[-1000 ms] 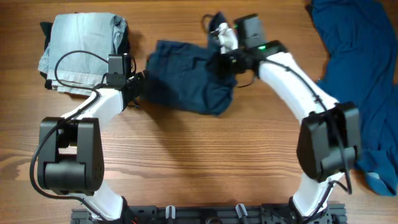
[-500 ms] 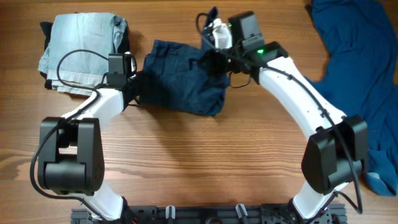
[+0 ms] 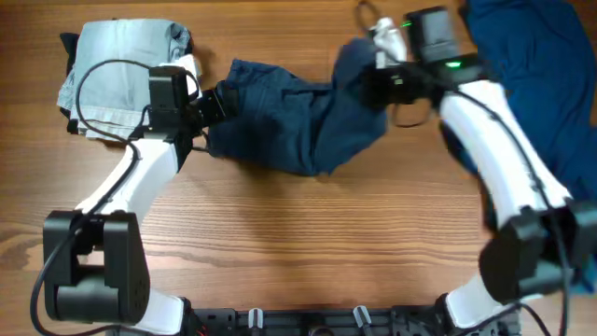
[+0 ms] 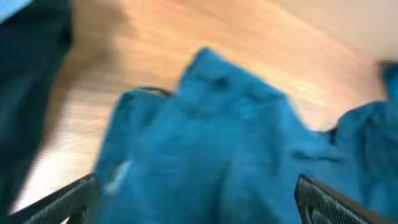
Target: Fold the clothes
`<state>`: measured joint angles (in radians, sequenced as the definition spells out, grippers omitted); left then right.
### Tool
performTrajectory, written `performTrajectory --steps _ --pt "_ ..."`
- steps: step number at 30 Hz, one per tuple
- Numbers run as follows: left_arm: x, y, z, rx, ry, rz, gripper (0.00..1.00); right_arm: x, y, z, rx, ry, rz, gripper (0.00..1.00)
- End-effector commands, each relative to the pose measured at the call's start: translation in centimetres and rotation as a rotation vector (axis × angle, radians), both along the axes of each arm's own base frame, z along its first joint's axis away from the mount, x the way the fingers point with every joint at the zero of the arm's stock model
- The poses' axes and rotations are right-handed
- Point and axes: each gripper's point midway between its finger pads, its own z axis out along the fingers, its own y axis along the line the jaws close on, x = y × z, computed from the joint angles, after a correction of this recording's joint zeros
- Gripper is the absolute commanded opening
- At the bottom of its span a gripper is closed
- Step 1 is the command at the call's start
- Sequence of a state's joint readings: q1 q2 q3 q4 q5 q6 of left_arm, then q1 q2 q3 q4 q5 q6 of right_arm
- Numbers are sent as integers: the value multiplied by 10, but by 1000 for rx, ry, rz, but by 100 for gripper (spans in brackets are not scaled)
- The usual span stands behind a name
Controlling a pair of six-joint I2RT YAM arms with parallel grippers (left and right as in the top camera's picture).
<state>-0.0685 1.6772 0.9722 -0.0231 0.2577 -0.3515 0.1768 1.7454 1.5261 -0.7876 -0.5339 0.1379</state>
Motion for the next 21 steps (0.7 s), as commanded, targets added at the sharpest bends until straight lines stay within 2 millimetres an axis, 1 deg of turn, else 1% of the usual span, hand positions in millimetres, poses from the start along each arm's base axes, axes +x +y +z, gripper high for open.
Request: performTrajectory --steps 1,2,3,4,5,8,10,11,12,13,15,16,17,18,21 --pt "-5 -42 15 -105 -31 -129 96 -6 -28 20 -23 -46 5 5" --pt "-6 -48 16 -104 -37 -143 93 -8 -35 18 -29 -33 -5 4" --pt "-7 -54 15 -99 -38 -157 86 -8 -49 15 -33 -16 -26 4" --pt "-8 -58 11 -95 -31 -164 84 -8 -56 15 -34 -9 -40 4" --pt "-8 -60 5 -92 -18 -167 82 -8 -63 15 -27 -9 -42 4" --pt "-7 -61 -22 -89 33 -167 80 -5 -91 14 -31 -11 -89 4" --pt "-6 -66 -34 -88 47 -177 78 -5 -98 13 -43 -18 -85 4" --pt "-6 -71 -40 -90 49 -189 75 -5 -99 13 -47 -17 -88 4" --pt "-6 -80 -47 -89 51 -208 69 -5 -99 13 -49 -16 -90 4" --pt "-7 -88 -55 -88 56 -224 55 -5 -99 13 -48 -16 -91 4" --pt "-9 -93 -64 -86 70 -236 36 -6 -98 13 -42 -13 -89 4" --pt "-10 -93 -71 -82 86 -232 20 -7 -94 13 -39 -12 -79 4" --pt "-11 -92 -75 -80 95 -232 8 -7 -91 13 -39 -12 -73 3" --pt "-12 -92 -78 -80 102 -232 4 -8 -85 13 -37 -9 -63 4" --pt "-18 -91 -100 -70 160 -226 4 -10 -60 15 -29 -15 -15 4"
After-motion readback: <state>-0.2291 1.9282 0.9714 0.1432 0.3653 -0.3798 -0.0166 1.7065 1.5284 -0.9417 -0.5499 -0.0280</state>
